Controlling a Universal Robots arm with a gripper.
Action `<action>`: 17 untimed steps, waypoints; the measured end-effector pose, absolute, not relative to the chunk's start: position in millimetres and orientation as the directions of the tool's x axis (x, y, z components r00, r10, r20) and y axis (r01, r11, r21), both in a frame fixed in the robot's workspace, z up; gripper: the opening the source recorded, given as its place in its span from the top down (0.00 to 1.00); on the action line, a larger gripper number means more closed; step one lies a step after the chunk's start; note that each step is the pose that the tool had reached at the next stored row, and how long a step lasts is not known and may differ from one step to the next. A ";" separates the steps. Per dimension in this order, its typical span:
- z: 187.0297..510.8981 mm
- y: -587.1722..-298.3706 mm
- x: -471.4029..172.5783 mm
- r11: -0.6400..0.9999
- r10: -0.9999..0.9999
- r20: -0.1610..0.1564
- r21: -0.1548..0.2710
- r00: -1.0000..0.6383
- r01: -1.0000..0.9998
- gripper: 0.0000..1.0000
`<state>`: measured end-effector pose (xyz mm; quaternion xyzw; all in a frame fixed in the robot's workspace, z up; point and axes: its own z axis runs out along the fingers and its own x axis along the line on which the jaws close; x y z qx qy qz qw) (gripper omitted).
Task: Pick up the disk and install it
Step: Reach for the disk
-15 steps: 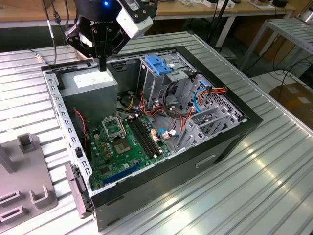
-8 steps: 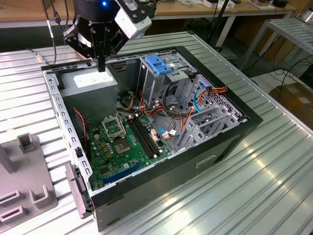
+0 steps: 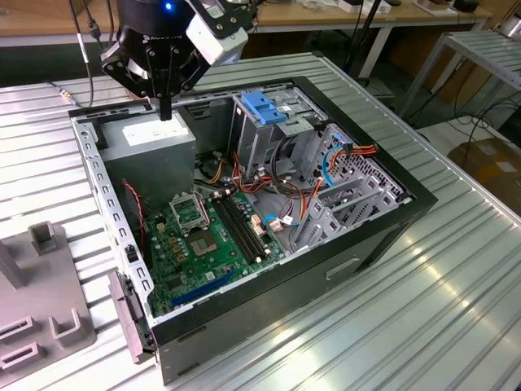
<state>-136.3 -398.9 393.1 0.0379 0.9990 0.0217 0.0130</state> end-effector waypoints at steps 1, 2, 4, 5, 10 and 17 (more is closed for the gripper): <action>393.0 -398.9 -136.6 0.996 0.076 -0.024 0.044 -0.997 0.075 0.90; 393.0 -398.9 -136.9 0.996 0.076 -0.024 0.044 -0.997 0.075 0.90; 393.0 -398.9 -137.5 0.996 0.076 -0.024 0.044 -0.997 0.075 0.90; 392.9 -398.9 -138.1 0.996 0.076 -0.024 0.044 -0.997 0.075 0.90; 392.8 -398.9 -141.1 0.996 0.076 -0.024 0.044 -0.997 0.075 0.90; 392.6 -398.9 -143.6 0.996 0.076 -0.024 0.044 -0.997 0.075 0.90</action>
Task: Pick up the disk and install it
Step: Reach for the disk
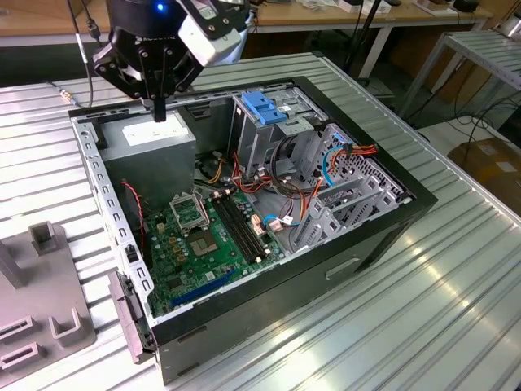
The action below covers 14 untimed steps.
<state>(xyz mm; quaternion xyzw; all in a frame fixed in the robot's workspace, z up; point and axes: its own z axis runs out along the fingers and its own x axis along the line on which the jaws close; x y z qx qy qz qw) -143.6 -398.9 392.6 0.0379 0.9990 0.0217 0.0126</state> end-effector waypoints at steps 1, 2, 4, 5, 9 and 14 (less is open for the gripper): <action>392.5 -398.9 -144.0 0.996 0.076 -0.024 0.044 -0.997 0.075 0.90; 392.5 -398.9 -144.3 0.996 0.076 -0.024 0.044 -0.997 0.075 0.90; 392.5 -398.9 -145.0 0.996 0.076 -0.023 0.044 -0.997 0.075 0.90; 392.5 -398.9 -145.3 0.996 0.076 -0.023 0.044 -0.997 0.075 0.90; 392.3 -398.9 -147.4 0.996 0.076 -0.023 0.044 -0.997 0.075 0.90; 392.0 -398.9 -149.5 0.996 0.076 -0.023 0.044 -0.997 0.075 0.90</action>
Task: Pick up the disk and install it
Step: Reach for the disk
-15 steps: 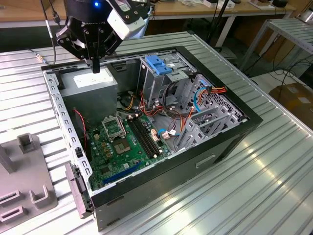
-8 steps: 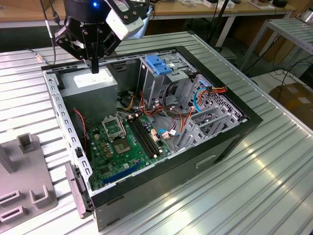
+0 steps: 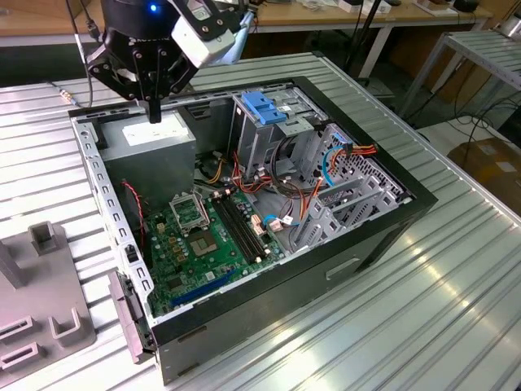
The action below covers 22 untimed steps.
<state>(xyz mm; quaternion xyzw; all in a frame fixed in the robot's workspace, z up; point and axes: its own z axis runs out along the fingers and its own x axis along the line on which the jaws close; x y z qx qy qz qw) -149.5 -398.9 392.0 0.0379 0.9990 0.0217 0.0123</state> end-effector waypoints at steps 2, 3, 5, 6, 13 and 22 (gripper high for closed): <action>391.9 -398.9 -150.1 0.996 0.076 -0.023 0.044 -0.997 0.075 0.90; 391.8 -398.9 -150.4 0.996 0.076 -0.022 0.044 -0.997 0.075 0.90; 391.8 -398.9 -151.0 0.996 0.076 -0.022 0.044 -0.997 0.075 0.90; 391.7 -398.9 -151.2 0.996 0.076 -0.022 0.044 -0.997 0.075 0.90; 391.4 -398.9 -153.6 0.996 0.076 -0.021 0.044 -0.997 0.075 0.90; 390.9 -398.9 -157.9 0.996 0.076 -0.021 0.044 -0.997 0.075 0.90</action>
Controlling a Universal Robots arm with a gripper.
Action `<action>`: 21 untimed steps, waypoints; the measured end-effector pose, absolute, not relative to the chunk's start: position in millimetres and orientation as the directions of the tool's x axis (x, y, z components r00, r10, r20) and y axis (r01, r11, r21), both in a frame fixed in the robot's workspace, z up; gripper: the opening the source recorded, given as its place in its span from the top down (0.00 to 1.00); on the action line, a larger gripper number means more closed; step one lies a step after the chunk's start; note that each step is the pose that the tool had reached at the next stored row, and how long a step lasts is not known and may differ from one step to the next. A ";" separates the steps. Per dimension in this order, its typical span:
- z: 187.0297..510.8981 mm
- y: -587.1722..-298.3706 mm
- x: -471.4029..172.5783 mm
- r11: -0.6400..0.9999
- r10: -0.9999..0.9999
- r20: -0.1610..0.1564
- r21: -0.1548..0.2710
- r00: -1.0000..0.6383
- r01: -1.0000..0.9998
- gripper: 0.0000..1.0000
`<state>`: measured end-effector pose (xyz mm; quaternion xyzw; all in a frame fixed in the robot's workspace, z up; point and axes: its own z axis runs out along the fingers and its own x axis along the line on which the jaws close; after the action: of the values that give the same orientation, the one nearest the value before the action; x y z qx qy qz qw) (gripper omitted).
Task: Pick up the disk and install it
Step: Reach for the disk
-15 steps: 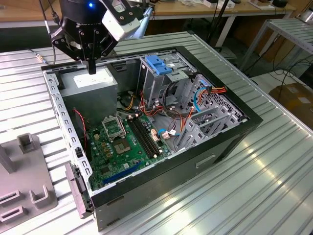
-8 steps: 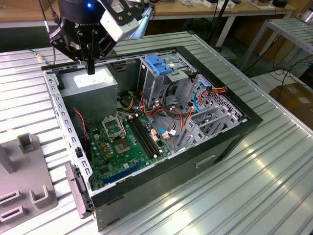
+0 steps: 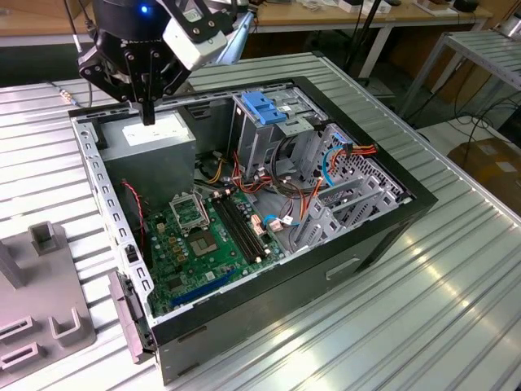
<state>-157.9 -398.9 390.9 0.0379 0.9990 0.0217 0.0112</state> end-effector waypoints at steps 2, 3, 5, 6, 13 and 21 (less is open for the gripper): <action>390.8 -398.9 -159.0 0.996 0.076 -0.021 0.044 -0.997 0.075 0.90; 390.8 -398.9 -159.5 0.996 0.076 -0.021 0.044 -0.997 0.075 0.90; 390.7 -398.9 -160.6 0.996 0.076 -0.021 0.044 -0.997 0.075 0.90; 390.7 -398.9 -161.4 0.996 0.076 -0.021 0.044 -0.997 0.075 0.90; 390.6 -398.9 -165.6 0.996 0.076 -0.021 0.044 -0.997 0.075 0.90; 390.4 -398.9 -170.4 0.996 0.076 -0.020 0.044 -0.997 0.075 0.90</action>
<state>-170.4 -398.9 390.4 0.0379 0.9990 0.0216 0.0110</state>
